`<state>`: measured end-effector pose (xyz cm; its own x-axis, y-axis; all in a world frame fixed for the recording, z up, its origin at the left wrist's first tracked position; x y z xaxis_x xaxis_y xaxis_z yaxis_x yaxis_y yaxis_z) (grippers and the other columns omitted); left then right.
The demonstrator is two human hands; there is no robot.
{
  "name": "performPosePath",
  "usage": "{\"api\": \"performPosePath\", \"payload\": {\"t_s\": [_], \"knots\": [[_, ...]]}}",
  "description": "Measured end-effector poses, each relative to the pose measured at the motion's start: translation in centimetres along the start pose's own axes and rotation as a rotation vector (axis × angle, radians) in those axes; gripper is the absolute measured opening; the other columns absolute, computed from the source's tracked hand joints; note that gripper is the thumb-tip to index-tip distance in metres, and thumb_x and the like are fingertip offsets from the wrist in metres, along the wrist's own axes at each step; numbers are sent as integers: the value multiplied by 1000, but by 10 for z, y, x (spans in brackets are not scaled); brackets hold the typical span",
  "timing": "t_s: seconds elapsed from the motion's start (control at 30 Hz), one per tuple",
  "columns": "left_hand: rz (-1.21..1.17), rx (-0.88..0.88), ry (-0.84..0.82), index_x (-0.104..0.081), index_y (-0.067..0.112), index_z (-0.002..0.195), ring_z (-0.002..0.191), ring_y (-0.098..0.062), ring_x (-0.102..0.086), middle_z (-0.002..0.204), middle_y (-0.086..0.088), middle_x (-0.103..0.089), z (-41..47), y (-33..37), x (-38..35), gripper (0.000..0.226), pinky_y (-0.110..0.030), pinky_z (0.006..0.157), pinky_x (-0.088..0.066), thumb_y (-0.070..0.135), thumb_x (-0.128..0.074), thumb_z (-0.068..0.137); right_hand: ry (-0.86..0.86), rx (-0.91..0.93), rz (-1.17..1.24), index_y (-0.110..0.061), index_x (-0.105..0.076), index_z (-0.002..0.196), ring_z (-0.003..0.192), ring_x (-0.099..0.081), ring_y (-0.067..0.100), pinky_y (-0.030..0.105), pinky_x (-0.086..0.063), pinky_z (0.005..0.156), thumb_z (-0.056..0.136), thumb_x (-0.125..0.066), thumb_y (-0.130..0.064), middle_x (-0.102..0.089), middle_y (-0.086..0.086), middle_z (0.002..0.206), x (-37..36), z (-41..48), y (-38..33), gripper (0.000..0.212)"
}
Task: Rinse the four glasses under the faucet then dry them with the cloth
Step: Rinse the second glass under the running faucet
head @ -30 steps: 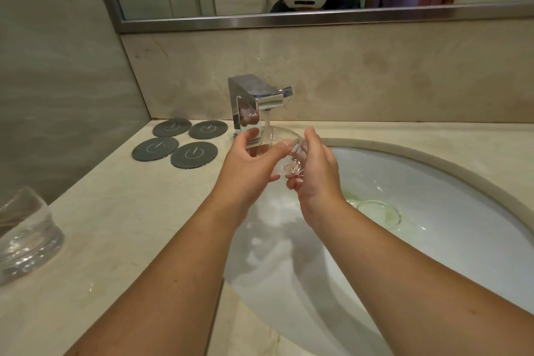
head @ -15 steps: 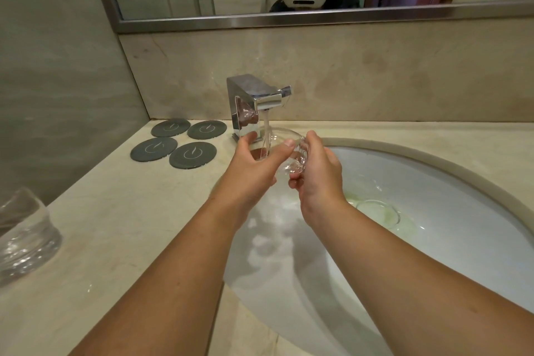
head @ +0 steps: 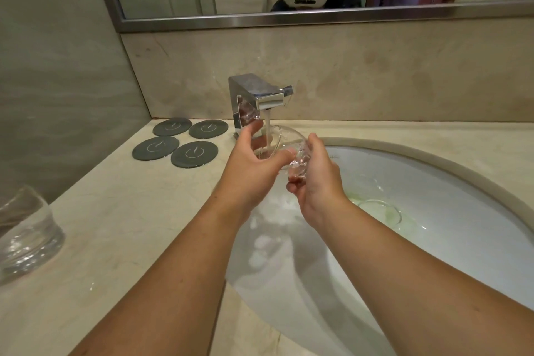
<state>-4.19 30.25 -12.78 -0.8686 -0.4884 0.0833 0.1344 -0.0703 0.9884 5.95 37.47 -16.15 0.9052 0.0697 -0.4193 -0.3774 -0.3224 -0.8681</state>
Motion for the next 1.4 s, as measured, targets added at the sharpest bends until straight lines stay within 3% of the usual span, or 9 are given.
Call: {"api": "performPosePath", "payload": {"t_s": [0.13, 0.3, 0.5, 0.6, 0.73, 0.93, 1.07, 1.17, 1.4], "knots": [[30, 58, -56, -36, 37, 158, 131, -7, -62, 138, 14, -64, -2, 0, -4, 114, -46, 116, -48, 61, -85, 58, 46, 80, 15, -13, -66, 103, 47, -42, 14, 29, -35, 47, 99, -64, -40, -63, 0, 76, 0, -1, -5, 28], [14, 137, -29, -35, 26, 159, 119, -16, -69, 125, 8, -66, -2, -4, -2, 87, -34, 95, -61, 56, -78, 90, 38, 160, -28, -14, -67, 118, 53, -47, 16, 30, -39, 52, 97, -67, -40, -66, 0, 85, -1, -3, -7, 33], [-104, 117, -10, -38, 27, 157, 112, -17, -74, 134, -4, -69, 2, -3, -1, 110, -28, 81, -60, 52, -92, 65, 15, 104, -35, -15, -67, 119, 55, -49, 15, 29, -38, 49, 98, -64, -53, -73, 3, 100, -2, 1, -4, 44], [-97, 97, -25, -38, 28, 159, 109, -13, -76, 137, -4, -67, 0, -2, -2, 97, -30, 84, -62, 35, -91, 77, -13, 21, -44, -14, -71, 115, 49, -51, 14, 27, -38, 46, 96, -58, -67, -76, 5, 101, -2, 3, 1, 58], [-107, 79, -40, -40, 33, 156, 93, 9, -73, 122, 6, -67, 0, -4, -3, 80, -36, 98, -60, 8, -81, 92, -8, 3, 28, -14, -66, 99, 46, -45, 14, 27, -35, 45, 100, -62, -52, -67, 5, 80, -2, 0, -1, 38], [-26, 110, -37, -32, 33, 161, 123, -9, -66, 130, 14, -66, -3, 0, -4, 109, -41, 105, -58, 57, -90, 73, 39, 87, -10, -13, -65, 108, 51, -45, 15, 29, -38, 49, 98, -64, -42, -68, 1, 89, 0, -1, -5, 31], [21, 93, 37, -37, 26, 158, 117, -10, -68, 115, 20, -62, 1, -1, -2, 85, -31, 89, -61, 53, -80, 89, 29, 120, -32, -13, -64, 114, 54, -46, 17, 30, -38, 50, 96, -66, -39, -70, 5, 95, -2, -2, -5, 32], [-22, 102, 60, -40, 26, 158, 116, -17, -69, 134, 5, -65, 5, -3, -1, 92, -25, 77, -58, 51, -88, 83, 15, 105, -43, -14, -64, 116, 57, -48, 18, 31, -40, 52, 96, -67, -41, -71, 5, 100, -2, -2, -4, 33], [-133, 93, 18, -42, 30, 157, 122, -15, -69, 141, 2, -63, 8, -4, -2, 96, -39, 95, -61, 31, -92, 75, 18, -42, -86, -19, -69, 107, 65, -55, 18, 29, -42, 49, 99, -57, -63, -69, 4, 96, 3, 0, 0, 46]]}}
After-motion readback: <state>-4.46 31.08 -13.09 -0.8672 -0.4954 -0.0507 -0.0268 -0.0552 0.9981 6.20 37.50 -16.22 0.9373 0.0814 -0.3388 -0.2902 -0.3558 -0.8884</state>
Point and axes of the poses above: each hand's wrist, its own z-axis towards the middle knuckle, its own x-axis out of the back of the hand, y = z × x, the point moved 3 cm from there along z, towards the middle knuckle
